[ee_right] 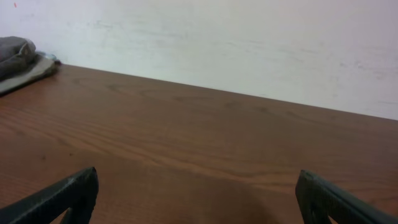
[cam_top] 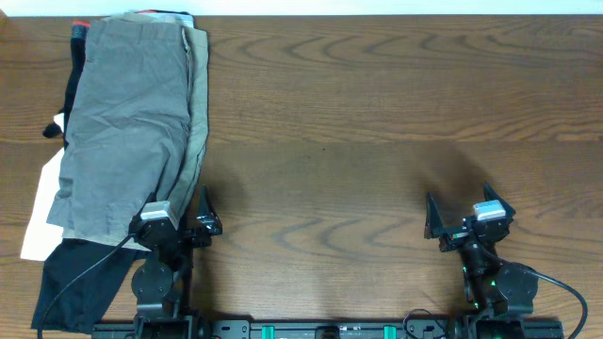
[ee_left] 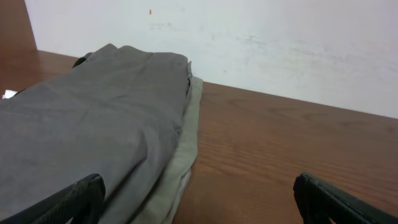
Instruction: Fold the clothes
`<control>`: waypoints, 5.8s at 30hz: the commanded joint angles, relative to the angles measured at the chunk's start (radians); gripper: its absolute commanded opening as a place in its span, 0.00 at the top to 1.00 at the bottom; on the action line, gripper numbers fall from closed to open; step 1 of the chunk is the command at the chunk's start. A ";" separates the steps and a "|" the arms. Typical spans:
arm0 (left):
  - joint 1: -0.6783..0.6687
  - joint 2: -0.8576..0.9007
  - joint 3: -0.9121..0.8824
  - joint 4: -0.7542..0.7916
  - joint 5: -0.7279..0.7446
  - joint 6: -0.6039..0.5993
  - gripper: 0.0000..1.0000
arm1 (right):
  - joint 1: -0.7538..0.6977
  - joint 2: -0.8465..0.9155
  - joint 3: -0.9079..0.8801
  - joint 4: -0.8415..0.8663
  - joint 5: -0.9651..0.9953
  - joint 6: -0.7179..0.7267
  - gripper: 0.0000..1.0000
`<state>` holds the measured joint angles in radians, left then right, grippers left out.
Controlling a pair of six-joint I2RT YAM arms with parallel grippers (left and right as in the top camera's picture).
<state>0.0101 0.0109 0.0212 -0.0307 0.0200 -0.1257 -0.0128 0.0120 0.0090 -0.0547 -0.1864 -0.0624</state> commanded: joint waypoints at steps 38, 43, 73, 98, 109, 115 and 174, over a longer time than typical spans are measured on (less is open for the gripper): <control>-0.005 -0.006 -0.017 -0.040 -0.008 0.017 0.02 | 0.011 -0.005 -0.003 -0.001 -0.005 -0.006 0.01; -0.005 -0.006 -0.017 -0.040 -0.008 0.017 0.02 | 0.011 -0.005 -0.003 -0.001 -0.005 -0.006 0.01; -0.005 -0.005 -0.017 -0.009 -0.008 0.017 0.02 | 0.010 -0.005 -0.003 0.003 0.000 -0.006 0.01; -0.005 0.401 0.521 -0.325 -0.005 0.073 0.02 | 0.010 0.380 0.348 0.002 -0.077 -0.006 0.01; -0.005 0.956 1.094 -0.642 -0.005 0.074 0.02 | 0.011 0.996 0.886 -0.168 -0.330 -0.006 0.01; -0.005 1.325 1.472 -0.865 -0.004 0.139 0.02 | 0.014 1.320 1.181 -0.346 -0.369 -0.007 0.01; 0.576 2.174 1.783 -0.687 0.399 0.439 0.11 | 0.160 1.645 1.284 -0.476 -0.362 -0.051 0.01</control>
<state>0.5919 2.1395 1.7847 -0.7162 0.4122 0.2939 0.1390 1.6459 1.2747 -0.5301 -0.5488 -0.0956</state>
